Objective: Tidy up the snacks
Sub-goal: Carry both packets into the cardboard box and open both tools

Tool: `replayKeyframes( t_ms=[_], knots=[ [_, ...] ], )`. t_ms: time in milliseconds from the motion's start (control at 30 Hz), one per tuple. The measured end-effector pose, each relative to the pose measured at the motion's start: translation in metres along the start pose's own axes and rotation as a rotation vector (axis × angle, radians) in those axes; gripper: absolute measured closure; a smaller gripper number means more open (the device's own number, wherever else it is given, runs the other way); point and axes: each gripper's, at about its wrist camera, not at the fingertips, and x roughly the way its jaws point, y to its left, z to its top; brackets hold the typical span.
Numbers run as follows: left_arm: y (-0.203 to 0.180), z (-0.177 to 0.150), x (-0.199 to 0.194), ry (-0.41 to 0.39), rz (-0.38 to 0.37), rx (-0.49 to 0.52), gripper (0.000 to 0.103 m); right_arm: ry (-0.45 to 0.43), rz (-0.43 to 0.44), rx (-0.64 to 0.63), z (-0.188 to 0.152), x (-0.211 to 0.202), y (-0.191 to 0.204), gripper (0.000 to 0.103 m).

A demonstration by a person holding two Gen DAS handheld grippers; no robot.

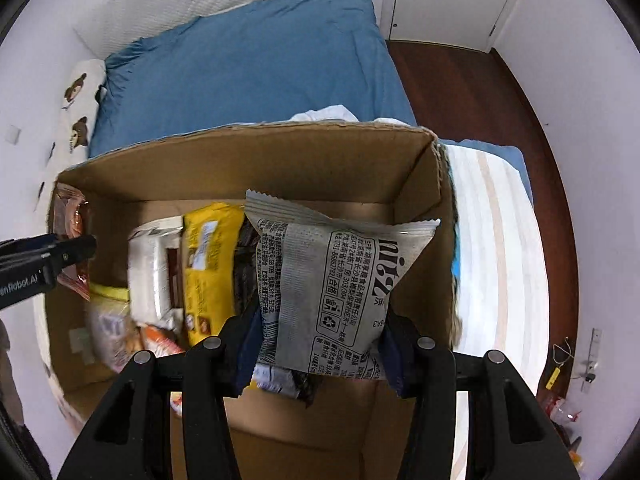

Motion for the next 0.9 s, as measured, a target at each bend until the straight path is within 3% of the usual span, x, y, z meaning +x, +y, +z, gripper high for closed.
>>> replayKeyframes(
  t_ms=[67,100,133,167,233,567,733,900],
  knots=[
    [0.002,0.006,0.008,0.011,0.011,-0.012,0.047,0.019,-0.013,-0.004,0.006,0.005,0.002,0.041],
    [0.004,0.009,0.011,0.010,0.011,-0.018,0.040,0.017,-0.015,-0.008,0.009,0.005,0.004,0.036],
    [0.005,0.011,0.014,0.011,0.008,-0.028,0.026,0.012,-0.014,-0.007,0.009,0.005,0.004,0.020],
    [0.008,0.013,0.016,0.013,0.003,-0.039,0.021,0.007,-0.005,-0.002,0.011,0.004,0.005,0.014],
    [0.009,0.014,0.019,0.018,-0.016,-0.052,0.017,0.008,-0.005,0.006,0.014,0.004,0.007,0.013],
    [0.008,-0.001,0.014,0.030,-0.058,-0.051,0.017,-0.005,0.015,0.046,0.012,0.009,0.013,0.010],
    [-0.001,-0.020,-0.011,-0.060,-0.095,-0.012,0.017,-0.059,0.034,0.061,-0.005,-0.009,0.011,0.010],
    [-0.005,-0.060,-0.042,-0.188,-0.094,0.005,0.017,-0.147,0.044,0.061,-0.037,-0.035,0.020,0.010]
  ],
)
